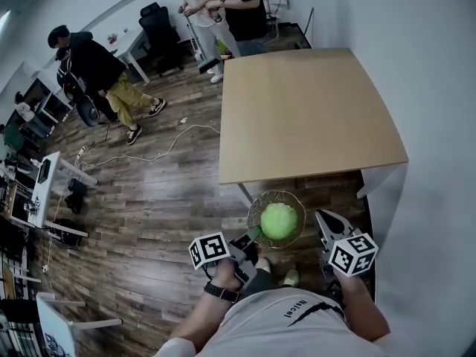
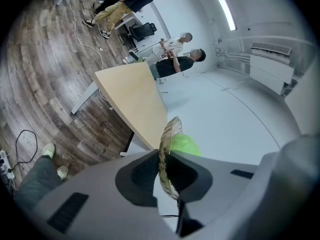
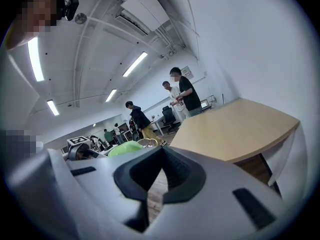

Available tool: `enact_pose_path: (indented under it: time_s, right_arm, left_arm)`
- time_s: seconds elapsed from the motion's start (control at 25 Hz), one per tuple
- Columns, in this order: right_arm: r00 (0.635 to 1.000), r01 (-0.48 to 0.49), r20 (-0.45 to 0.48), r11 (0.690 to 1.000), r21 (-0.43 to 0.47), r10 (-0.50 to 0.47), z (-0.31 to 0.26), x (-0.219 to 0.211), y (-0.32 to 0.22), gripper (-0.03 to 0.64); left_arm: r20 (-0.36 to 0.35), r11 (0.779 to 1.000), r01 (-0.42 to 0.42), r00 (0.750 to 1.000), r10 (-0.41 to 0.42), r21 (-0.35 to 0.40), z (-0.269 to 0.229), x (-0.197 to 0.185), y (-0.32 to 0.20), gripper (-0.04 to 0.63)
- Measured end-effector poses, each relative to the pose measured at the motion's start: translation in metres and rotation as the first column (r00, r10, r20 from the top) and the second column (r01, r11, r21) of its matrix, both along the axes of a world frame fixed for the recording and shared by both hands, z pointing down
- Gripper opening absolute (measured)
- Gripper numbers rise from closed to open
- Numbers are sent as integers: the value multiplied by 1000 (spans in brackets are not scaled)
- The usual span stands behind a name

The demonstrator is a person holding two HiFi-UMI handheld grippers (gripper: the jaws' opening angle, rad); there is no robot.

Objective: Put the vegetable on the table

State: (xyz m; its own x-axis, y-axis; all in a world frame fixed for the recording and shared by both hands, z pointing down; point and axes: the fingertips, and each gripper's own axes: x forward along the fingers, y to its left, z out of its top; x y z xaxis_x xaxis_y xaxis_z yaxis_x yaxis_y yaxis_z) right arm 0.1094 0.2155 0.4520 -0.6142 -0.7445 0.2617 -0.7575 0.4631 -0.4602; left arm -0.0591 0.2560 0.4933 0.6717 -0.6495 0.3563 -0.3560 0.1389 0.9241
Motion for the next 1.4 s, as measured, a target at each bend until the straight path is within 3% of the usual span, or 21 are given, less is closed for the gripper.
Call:
enact_pose_path:
  time_s: [0.48, 1.04, 1.4]
  right_arm:
    - [1000, -4, -9, 1000, -7, 4, 6, -24, -48, 14]
    - [996, -86, -24, 996, 1, 86, 5, -66, -187, 14]
    - [990, -141, -26, 990, -8, 140, 12, -75, -251, 14]
  left_arm:
    - [3, 1000, -22, 1000, 22, -17, 14, -13, -50, 46]
    - [66, 993, -120, 991, 120, -2, 29, -56, -200, 46]
    - [82, 983, -185, 979, 185, -10, 45, -59, -285, 51]
